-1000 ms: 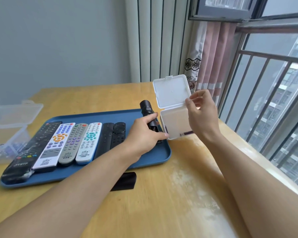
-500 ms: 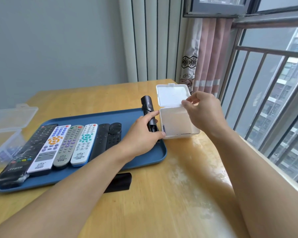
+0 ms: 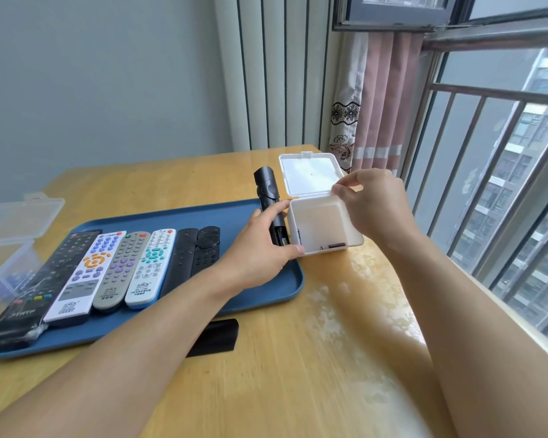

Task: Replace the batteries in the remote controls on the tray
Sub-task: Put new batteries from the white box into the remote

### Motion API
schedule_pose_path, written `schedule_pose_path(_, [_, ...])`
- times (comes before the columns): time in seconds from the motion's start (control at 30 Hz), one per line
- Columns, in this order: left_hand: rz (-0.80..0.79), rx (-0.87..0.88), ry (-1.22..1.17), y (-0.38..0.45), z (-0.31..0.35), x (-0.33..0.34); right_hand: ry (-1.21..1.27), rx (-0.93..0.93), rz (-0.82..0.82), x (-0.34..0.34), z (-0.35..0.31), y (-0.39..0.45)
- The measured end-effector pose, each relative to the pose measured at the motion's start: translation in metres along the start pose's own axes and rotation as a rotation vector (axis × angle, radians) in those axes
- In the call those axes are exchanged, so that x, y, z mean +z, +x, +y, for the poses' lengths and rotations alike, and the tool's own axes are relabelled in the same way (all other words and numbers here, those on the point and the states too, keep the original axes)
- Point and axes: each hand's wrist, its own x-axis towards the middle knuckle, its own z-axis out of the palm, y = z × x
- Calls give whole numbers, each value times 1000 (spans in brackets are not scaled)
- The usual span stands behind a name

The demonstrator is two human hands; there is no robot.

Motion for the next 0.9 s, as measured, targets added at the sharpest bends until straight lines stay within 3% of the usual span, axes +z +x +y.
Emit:
schedule_pose_path(0.1, [-4, -1, 14, 1, 0, -1, -82, -39, 86, -1, 0, -4])
schedule_pose_path(0.2, [0, 14, 9, -1, 2, -2, -127, -199, 176, -7, -10, -10])
schedule_pose_path(0.3, [1, 24, 5, -3, 5, -2, -200, -341, -41, -10, -22, -16])
schedule_pose_path(0.37, [8, 28, 5, -4, 6, -2, -404, -338, -314, -7, -27, -24])
schedule_pose_path(0.43, [8, 32, 9, -3, 7, -1, -600, -337, -469, -2, -28, -30])
schedule_pose_path(0.63, [3, 40, 27, -3, 7, -2, -768, -311, -577, 3, -29, -35])
schedule_pose_path(0.9, [1, 51, 20, -4, 8, -2, -782, -235, -771, 7, -35, -34])
